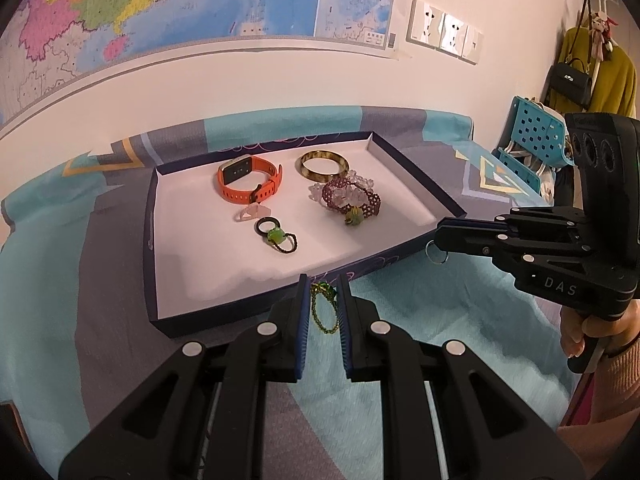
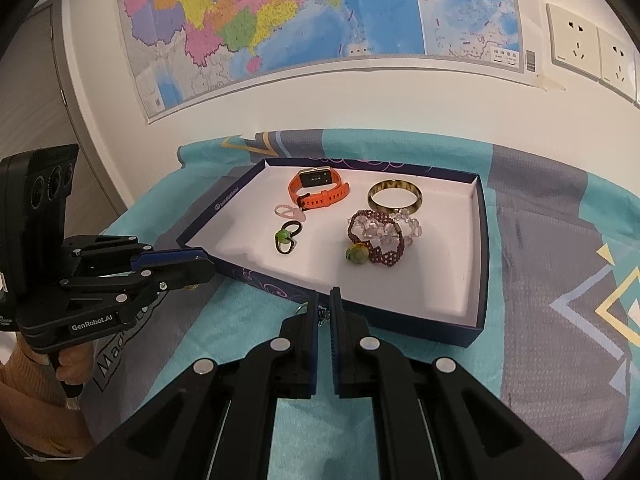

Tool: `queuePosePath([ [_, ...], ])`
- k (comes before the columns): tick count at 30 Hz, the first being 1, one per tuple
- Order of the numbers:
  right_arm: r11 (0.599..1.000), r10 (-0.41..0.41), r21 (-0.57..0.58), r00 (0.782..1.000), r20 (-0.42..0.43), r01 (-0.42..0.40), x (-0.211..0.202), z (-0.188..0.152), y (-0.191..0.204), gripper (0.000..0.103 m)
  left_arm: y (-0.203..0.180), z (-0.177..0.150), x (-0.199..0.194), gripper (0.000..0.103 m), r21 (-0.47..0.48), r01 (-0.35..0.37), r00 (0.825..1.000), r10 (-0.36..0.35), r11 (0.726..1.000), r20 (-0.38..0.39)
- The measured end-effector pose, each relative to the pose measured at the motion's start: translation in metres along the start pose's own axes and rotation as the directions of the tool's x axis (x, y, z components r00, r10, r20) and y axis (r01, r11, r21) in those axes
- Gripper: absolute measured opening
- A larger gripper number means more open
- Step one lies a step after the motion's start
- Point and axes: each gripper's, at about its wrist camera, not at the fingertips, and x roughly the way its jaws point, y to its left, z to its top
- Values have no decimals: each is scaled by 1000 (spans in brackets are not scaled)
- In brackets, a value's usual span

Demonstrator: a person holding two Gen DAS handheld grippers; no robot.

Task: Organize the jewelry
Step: 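Lift both rings and carry them over the box, then lower both rings into the box and open both tools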

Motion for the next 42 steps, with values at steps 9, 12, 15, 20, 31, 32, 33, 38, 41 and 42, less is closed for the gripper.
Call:
queuePosePath([
  [9, 1000, -4, -5, 1000, 7, 4, 3, 8, -3, 4, 1, 10, 2, 14, 6, -12, 1000, 12, 1000, 18],
  [12, 1000, -7, 0, 1000, 10, 7, 7, 14, -7, 4, 3, 14, 6, 14, 1, -14, 1000, 14, 1000, 18],
  [15, 1000, -4, 10, 1000, 8, 4, 11, 18, -11, 4, 7, 19, 10, 14, -18, -10, 1000, 10, 1000, 12],
  [20, 1000, -15, 8, 1000, -10, 15, 25, 25, -15, 4, 8, 24, 18, 14, -16, -20, 1000, 20, 1000, 10],
  [31, 999, -25, 35, 996, -83, 28, 65, 32, -27, 4, 17, 27, 54, 14, -36, -60, 997, 58, 998, -50],
  [32, 999, -27, 38, 996, -89, 31, 68, 31, -27, 4, 18, 26, 57, 14, -36, -66, 996, 63, 997, -57],
  [33, 999, -27, 41, 995, -94, 31, 70, 31, -28, 4, 19, 26, 60, 14, -36, -65, 996, 63, 997, -62],
  [38, 998, -36, 55, 993, -113, 43, 79, 31, -31, 4, 24, 23, 73, 14, -54, -64, 994, 59, 997, -94],
  [41, 997, -41, 60, 992, -122, 48, 82, 30, -32, 4, 28, 21, 76, 15, -71, -56, 994, 49, 996, -101],
  [42, 997, -43, 62, 992, -122, 50, 83, 29, -33, 5, 28, 21, 77, 15, -72, -55, 994, 48, 996, -103],
])
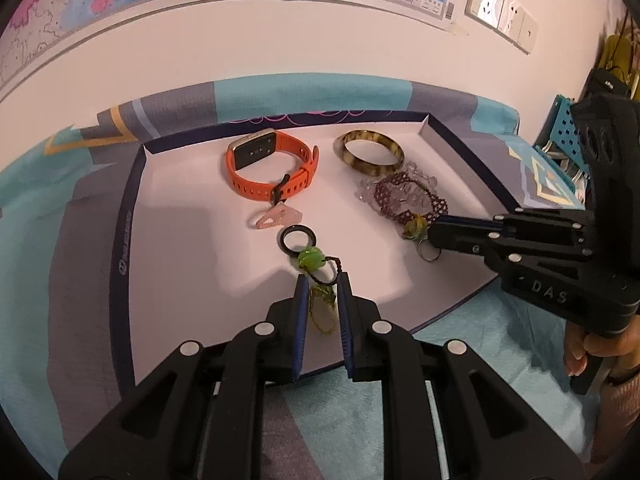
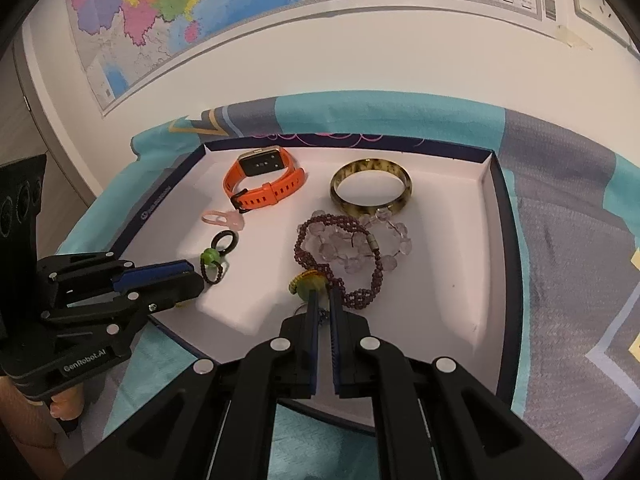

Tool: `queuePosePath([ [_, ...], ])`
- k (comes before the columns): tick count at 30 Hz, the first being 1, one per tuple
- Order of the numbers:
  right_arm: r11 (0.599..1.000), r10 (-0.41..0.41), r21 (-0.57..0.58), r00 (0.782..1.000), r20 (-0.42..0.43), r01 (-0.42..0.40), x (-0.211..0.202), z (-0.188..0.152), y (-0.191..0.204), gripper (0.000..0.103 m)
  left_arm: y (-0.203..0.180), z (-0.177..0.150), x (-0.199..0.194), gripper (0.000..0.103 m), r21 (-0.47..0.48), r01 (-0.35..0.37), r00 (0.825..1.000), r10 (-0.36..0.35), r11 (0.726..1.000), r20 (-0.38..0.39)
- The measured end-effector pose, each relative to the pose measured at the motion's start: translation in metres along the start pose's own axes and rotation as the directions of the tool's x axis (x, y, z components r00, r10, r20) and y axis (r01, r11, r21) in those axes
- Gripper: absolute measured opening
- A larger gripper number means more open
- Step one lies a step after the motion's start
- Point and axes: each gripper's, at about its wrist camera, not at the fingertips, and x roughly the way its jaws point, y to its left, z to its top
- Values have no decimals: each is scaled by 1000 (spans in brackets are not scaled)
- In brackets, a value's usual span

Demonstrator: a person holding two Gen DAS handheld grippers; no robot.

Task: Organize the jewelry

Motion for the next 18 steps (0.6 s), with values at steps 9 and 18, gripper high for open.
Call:
queuePosePath([
  [9, 1000, -1, 28, 999, 36, -1, -10, -4, -1, 30, 0, -1, -10, 36, -3, 16, 999, -16, 1000, 33],
  [18, 1000, -28, 8, 993, 116, 28, -41, -23, 16, 86, -6, -17, -48, 92, 12, -16, 990, 14, 1000, 139],
])
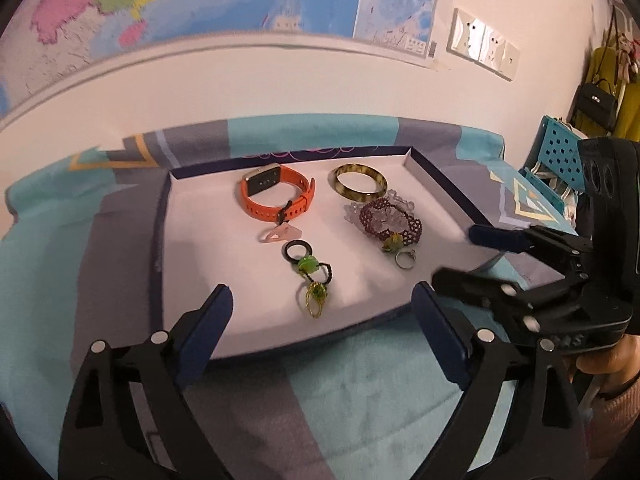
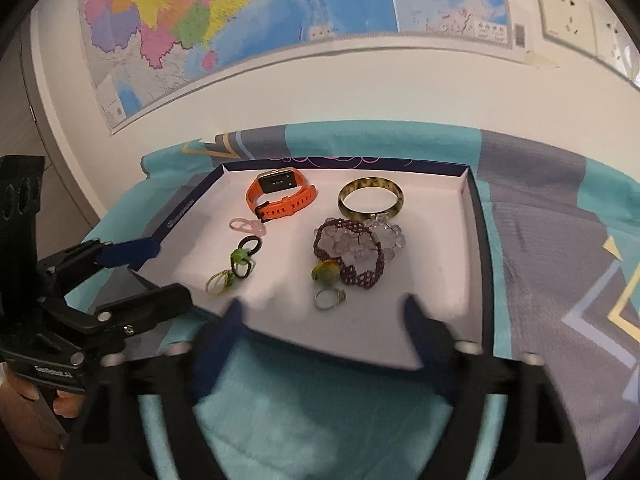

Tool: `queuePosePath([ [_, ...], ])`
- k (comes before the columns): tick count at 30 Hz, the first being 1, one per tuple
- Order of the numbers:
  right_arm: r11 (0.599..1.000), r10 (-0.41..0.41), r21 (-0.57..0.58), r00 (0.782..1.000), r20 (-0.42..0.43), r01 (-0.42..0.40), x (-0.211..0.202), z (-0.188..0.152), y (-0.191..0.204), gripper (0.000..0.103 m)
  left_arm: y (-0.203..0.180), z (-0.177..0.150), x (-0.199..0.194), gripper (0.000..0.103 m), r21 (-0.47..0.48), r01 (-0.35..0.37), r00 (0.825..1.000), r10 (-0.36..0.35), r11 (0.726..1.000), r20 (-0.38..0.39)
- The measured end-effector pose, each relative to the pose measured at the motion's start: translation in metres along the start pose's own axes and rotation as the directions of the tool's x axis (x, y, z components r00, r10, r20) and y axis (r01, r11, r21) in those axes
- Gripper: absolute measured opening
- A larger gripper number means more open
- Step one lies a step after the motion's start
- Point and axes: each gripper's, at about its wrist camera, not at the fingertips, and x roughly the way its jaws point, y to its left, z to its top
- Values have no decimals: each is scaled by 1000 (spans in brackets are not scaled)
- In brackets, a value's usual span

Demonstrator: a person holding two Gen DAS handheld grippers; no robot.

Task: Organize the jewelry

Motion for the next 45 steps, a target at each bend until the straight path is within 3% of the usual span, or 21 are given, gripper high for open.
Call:
queuePosePath([
  [1, 1000, -5, -5, 1000, 2, 5, -2, -2, 1, 86, -1, -3, -5, 98, 1, -21, 1000, 21, 1000, 8],
  [6, 999, -48, -12, 998, 32, 48, -16, -17, 8, 96, 3, -16, -20, 98, -46, -77, 996, 79, 996, 28],
  [13, 997, -74, -35, 997, 38, 76, -27, -34, 24, 96, 7, -36, -37, 98, -108, -165, 986, 168, 980, 22],
  [20, 997, -79, -19, 996, 38, 80, -37, -46, 32, 96, 4, -49, -45, 98, -130, -199, 979, 202, 971, 9],
  [26, 996, -83, -15, 996, 31, 83, -41, -54, 34, 96, 3, -58, -44, 98, -151, -196, 981, 194, 969, -26],
  [45, 997, -78, -8, 996, 31, 78, -46, -63, 41, 96, -6, -64, -52, 98, -134, -213, 977, 211, 968, -27],
])
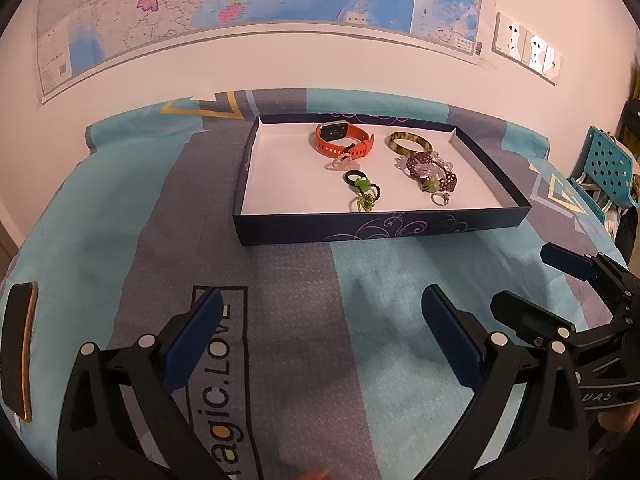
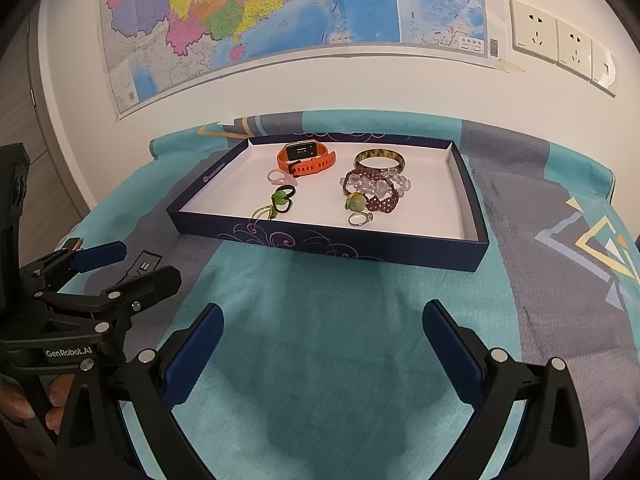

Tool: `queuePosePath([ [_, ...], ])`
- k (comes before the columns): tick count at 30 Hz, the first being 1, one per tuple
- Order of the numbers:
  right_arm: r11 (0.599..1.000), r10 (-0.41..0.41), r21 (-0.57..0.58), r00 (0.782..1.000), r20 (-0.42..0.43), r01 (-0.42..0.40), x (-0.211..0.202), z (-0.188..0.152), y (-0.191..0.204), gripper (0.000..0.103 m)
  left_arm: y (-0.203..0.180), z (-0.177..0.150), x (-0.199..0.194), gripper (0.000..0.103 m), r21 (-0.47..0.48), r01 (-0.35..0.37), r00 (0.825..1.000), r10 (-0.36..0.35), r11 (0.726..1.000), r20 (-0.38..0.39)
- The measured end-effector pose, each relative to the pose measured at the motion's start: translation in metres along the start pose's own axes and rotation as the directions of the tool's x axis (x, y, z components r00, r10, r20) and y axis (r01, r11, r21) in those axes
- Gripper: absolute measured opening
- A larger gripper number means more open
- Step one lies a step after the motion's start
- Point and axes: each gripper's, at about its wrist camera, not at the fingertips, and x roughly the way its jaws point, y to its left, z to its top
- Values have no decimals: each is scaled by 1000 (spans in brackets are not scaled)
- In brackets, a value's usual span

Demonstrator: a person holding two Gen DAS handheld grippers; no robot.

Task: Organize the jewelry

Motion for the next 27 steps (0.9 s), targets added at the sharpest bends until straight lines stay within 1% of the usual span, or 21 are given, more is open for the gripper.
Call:
queuePosePath([
  [27, 1000, 13, 8, 1000, -5, -13, -1, -3, 1, 96, -2, 0, -3, 98, 0, -3, 1000, 3, 1000, -1],
])
